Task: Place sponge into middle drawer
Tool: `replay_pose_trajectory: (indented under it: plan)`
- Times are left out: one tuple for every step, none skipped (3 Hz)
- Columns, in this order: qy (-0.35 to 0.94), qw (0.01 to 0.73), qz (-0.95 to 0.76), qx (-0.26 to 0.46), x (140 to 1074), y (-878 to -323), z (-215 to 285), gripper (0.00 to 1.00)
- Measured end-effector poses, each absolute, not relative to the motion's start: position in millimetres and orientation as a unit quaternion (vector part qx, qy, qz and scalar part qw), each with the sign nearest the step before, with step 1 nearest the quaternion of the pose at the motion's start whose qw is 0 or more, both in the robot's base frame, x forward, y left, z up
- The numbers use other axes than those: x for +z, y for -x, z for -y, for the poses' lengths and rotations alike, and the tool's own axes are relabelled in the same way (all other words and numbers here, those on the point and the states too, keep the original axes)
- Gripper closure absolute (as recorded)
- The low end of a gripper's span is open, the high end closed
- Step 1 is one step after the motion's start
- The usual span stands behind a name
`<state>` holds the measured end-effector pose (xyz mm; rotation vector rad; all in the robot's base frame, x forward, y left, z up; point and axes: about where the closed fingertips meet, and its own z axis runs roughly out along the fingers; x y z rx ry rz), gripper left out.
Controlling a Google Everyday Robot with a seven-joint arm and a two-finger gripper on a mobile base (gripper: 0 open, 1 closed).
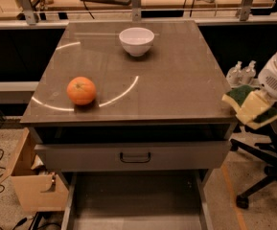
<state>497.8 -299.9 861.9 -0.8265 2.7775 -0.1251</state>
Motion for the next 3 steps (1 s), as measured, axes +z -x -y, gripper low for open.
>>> replay_pose_trajectory:
  plan:
    - [0.312,0.107,-0.943,-0.028,846.3,-458.8,325.4,1.0]
    - [0.344,0.092,-0.935,-0.002,830.0,-430.6,341.9,1.0]
    - [0.396,0.086,-0.913,0.04,803.6,-424.4,335.7,1.0]
